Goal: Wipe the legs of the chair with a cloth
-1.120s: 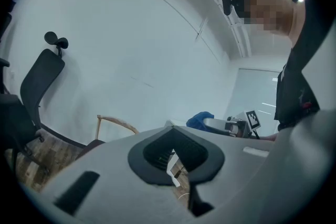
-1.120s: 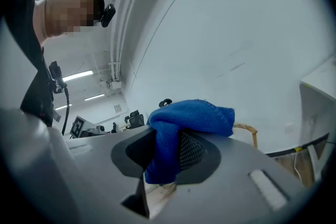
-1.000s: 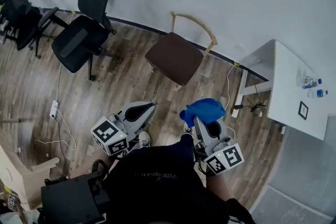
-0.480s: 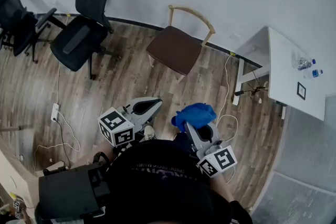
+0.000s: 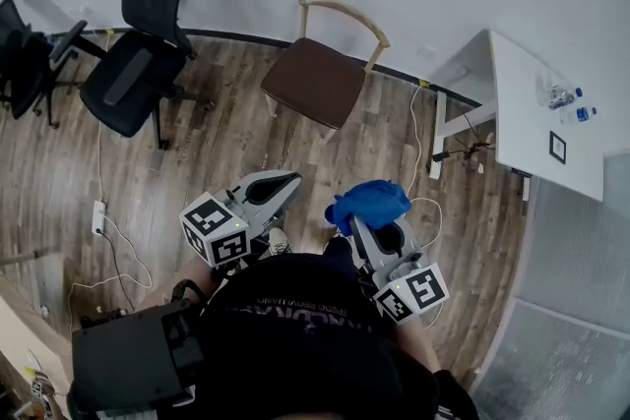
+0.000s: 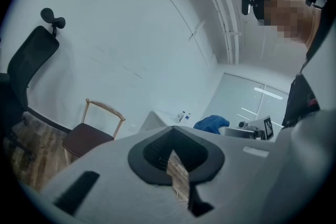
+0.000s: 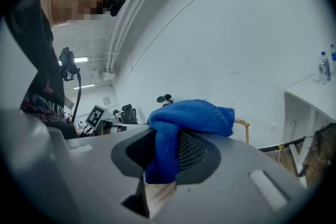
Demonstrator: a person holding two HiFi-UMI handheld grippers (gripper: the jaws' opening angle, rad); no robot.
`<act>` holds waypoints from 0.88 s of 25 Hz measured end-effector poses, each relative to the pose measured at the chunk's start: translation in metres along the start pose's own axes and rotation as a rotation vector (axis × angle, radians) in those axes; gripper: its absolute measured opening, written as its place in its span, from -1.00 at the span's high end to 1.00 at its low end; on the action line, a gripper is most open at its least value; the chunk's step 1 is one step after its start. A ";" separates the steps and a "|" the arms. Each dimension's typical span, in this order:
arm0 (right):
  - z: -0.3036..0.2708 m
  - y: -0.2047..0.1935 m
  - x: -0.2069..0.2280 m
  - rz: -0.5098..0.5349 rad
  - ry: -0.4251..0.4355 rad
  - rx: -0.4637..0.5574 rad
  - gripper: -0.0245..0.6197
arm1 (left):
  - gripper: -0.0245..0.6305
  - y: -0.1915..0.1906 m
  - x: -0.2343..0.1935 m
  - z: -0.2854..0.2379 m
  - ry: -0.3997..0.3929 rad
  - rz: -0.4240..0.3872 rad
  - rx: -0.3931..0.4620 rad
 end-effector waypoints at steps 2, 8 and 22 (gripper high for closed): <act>-0.001 0.000 0.001 -0.001 -0.009 -0.002 0.62 | 0.91 -0.002 -0.002 0.001 0.002 0.012 0.000; 0.001 -0.002 -0.002 -0.005 -0.003 -0.014 0.62 | 0.91 -0.008 -0.002 0.007 0.009 0.010 0.002; -0.002 0.000 -0.003 -0.009 0.005 -0.025 0.62 | 0.91 -0.007 0.000 0.010 0.029 0.021 0.012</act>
Point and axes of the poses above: the fingertips, and each gripper's own axes: z backward along the fingers, x to its right, y out of its top, the point moved 7 cm from there along z, backward along the fingers, and after that the axes turned 12 degrees about x, right-handed, at the moved point
